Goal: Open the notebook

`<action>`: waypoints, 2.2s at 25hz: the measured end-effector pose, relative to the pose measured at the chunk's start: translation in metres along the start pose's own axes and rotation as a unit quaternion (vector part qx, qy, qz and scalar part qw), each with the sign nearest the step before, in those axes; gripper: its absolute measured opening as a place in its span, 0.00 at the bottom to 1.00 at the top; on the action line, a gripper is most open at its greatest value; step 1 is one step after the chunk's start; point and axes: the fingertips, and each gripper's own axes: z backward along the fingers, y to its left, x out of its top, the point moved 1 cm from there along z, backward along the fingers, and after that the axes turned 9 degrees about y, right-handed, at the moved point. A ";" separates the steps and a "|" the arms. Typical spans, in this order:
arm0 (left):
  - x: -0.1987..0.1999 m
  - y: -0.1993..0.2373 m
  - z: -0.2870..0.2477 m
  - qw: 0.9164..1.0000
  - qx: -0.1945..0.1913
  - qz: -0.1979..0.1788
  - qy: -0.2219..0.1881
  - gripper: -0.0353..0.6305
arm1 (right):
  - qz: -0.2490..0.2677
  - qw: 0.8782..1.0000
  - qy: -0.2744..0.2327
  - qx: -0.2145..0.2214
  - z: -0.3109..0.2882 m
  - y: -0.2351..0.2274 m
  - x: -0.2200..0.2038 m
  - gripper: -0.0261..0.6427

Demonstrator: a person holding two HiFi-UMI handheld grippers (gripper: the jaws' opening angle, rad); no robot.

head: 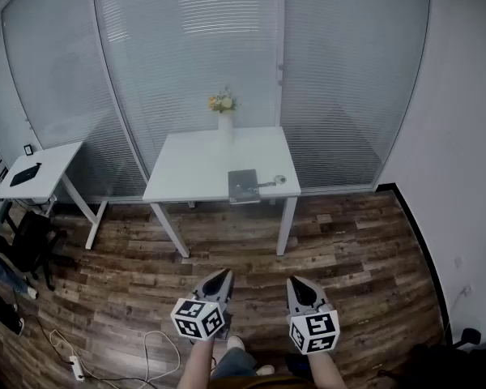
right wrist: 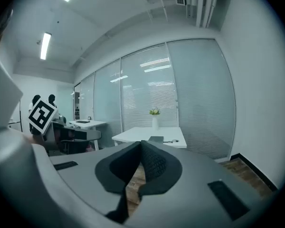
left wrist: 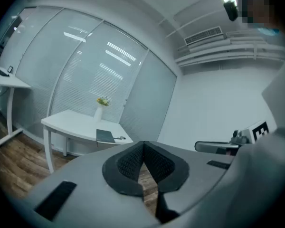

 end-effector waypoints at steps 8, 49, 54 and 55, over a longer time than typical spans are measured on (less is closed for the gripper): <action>-0.004 0.003 0.015 0.998 0.053 -0.032 0.000 0.09 | -0.003 1.000 0.008 0.009 0.006 0.005 -0.005 0.06; 0.024 0.146 -0.261 0.970 0.051 -0.162 0.173 0.26 | -0.014 0.990 0.143 0.009 -0.272 -0.131 -0.006 0.26; 0.016 0.181 -0.311 0.953 0.039 -0.200 0.223 0.27 | 0.005 0.983 0.186 0.007 -0.326 -0.149 -0.014 0.27; 0.015 0.186 -0.319 0.949 0.036 -0.209 0.231 0.27 | 0.006 0.982 0.191 0.003 -0.332 -0.153 -0.015 0.27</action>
